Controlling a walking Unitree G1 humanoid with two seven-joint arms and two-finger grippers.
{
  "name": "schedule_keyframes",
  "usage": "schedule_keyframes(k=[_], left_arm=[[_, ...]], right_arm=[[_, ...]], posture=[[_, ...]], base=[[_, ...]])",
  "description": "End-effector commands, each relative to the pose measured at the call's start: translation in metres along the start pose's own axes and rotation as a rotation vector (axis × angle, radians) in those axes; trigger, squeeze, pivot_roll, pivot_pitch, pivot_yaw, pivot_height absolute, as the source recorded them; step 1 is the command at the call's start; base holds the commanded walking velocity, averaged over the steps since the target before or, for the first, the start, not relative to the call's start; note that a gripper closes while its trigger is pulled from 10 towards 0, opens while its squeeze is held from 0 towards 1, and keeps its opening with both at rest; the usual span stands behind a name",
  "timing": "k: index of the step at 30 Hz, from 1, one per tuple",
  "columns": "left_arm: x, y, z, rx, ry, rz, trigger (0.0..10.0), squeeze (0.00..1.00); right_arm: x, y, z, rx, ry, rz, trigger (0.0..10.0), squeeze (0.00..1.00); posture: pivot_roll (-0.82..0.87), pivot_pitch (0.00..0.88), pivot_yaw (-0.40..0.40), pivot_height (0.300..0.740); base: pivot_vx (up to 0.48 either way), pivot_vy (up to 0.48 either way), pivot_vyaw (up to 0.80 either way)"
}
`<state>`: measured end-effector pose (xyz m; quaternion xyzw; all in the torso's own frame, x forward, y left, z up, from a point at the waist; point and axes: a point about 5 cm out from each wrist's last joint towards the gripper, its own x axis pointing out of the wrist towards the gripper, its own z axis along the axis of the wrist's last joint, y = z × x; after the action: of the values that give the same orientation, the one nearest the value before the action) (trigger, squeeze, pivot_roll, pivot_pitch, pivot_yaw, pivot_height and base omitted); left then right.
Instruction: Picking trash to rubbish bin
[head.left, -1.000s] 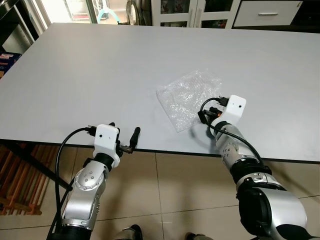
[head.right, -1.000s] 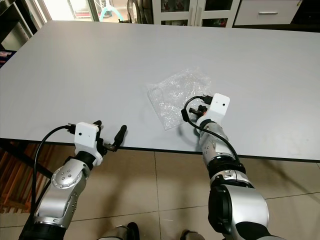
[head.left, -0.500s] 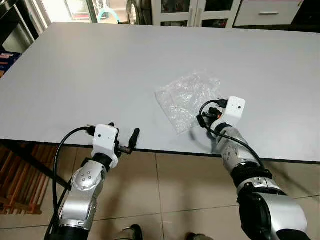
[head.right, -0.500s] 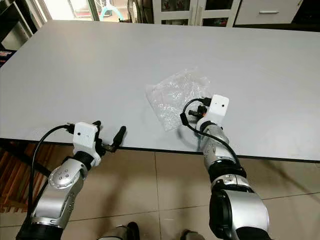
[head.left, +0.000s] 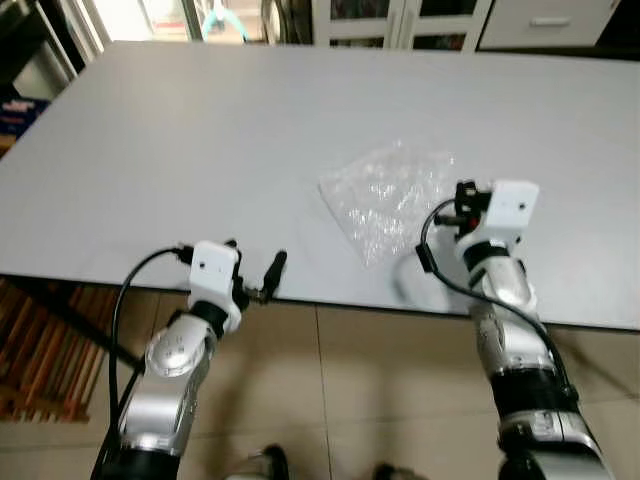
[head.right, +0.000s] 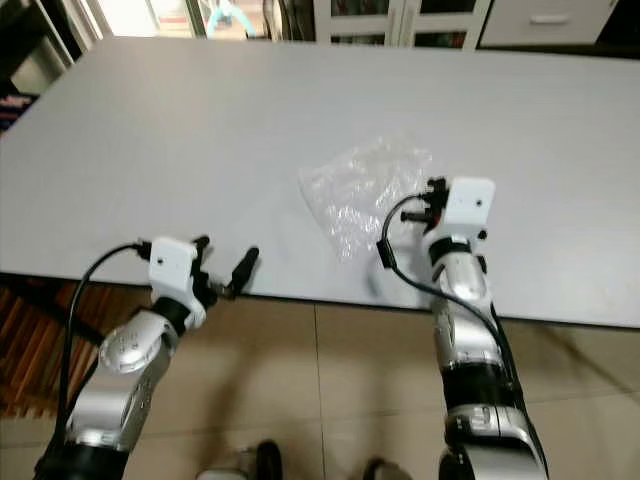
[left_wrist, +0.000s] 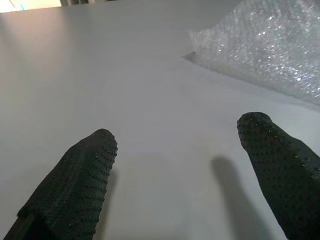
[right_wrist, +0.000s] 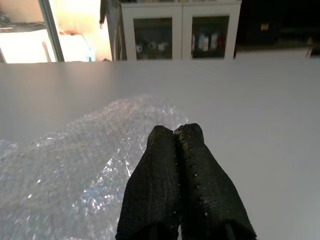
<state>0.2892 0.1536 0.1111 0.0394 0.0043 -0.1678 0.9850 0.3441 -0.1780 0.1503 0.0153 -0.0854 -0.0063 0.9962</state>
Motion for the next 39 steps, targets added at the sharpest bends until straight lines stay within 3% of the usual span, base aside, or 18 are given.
schedule_keyframes(k=[1, 2, 7, 15, 16, 17, 19, 20, 24, 31, 39], left_arm=[[0.002, -0.003, 0.004, -0.009, -0.014, -0.025, 10.0, 0.0], [0.003, -0.005, 0.005, -0.023, -0.02, -0.048, 10.0, 0.0], [0.006, -0.007, 0.009, -0.045, -0.029, -0.096, 10.0, 0.0], [0.01, -0.007, 0.008, -0.044, -0.025, -0.123, 10.0, 0.0], [0.011, -0.007, 0.008, -0.045, -0.025, -0.124, 10.0, 0.0], [0.013, -0.009, 0.009, -0.049, -0.029, -0.13, 10.0, 0.0], [0.014, -0.01, 0.011, -0.053, -0.036, -0.135, 10.0, 0.0], [0.014, -0.011, 0.013, -0.055, -0.04, -0.141, 10.0, 0.0], [0.012, -0.011, 0.016, -0.054, -0.044, -0.17, 10.0, 0.0], [0.009, 0.003, 0.019, -0.026, -0.031, -0.179, 10.0, 0.0], [0.002, 0.016, 0.014, 0.035, 0.034, -0.293, 10.0, 0.0]], right_arm=[[-0.005, -0.001, 0.009, -0.035, -0.032, 0.013, 0.0, 0.0], [-0.015, -0.002, 0.014, -0.057, -0.05, 0.024, 0.0, 0.0], [-0.034, -0.007, 0.017, -0.098, -0.046, 0.035, 0.0, 0.0], [-0.046, -0.011, 0.007, -0.113, 0.041, 0.032, 0.0, 0.0], [-0.046, -0.01, 0.006, -0.129, 0.054, 0.036, 3.6, 0.0], [-0.042, -0.005, 0.008, -0.152, 0.059, 0.041, 10.0, 0.0], [-0.039, -0.002, 0.012, -0.154, 0.052, 0.047, 10.0, 0.0], [-0.036, -0.001, 0.015, -0.134, 0.044, 0.05, 10.0, 1.0], [-0.032, 0.001, 0.02, -0.115, 0.034, 0.047, 10.0, 1.0], [-0.031, 0.0, 0.015, -0.108, 0.071, 0.066, 10.0, 1.0], [-0.024, 0.004, 0.019, -0.052, 0.088, 0.113, 10.0, 1.0]], posture=[[-0.04, 0.127, 0.041, 0.74], [-0.04, 0.124, 0.038, 0.74], [-0.06, 0.12, 0.037, 0.74], [-0.08, 0.111, 0.047, 0.74], [-0.08, 0.111, 0.047, 0.74], [-0.08, 0.111, 0.047, 0.74], [-0.09, 0.111, 0.053, 0.74], [-0.08, 0.118, 0.055, 0.74], [-0.07, 0.127, 0.059, 0.74], [-0.05, 0.138, 0.074, 0.74], [-0.04, 0.148, 0.085, 0.74]], base=[[0.0, 0.0, 0.0], [0.0, 0.0, 0.0], [0.0, 0.0, 0.0], [0.0, 0.0, 0.0], [0.0, 0.0, 0.0], [0.0, 0.0, 0.0], [0.0, 0.0, 0.0], [0.0, 0.0, 0.0], [0.0, 0.0, 0.0], [0.0, 0.0, 0.0], [0.0, 0.0, 0.0]])
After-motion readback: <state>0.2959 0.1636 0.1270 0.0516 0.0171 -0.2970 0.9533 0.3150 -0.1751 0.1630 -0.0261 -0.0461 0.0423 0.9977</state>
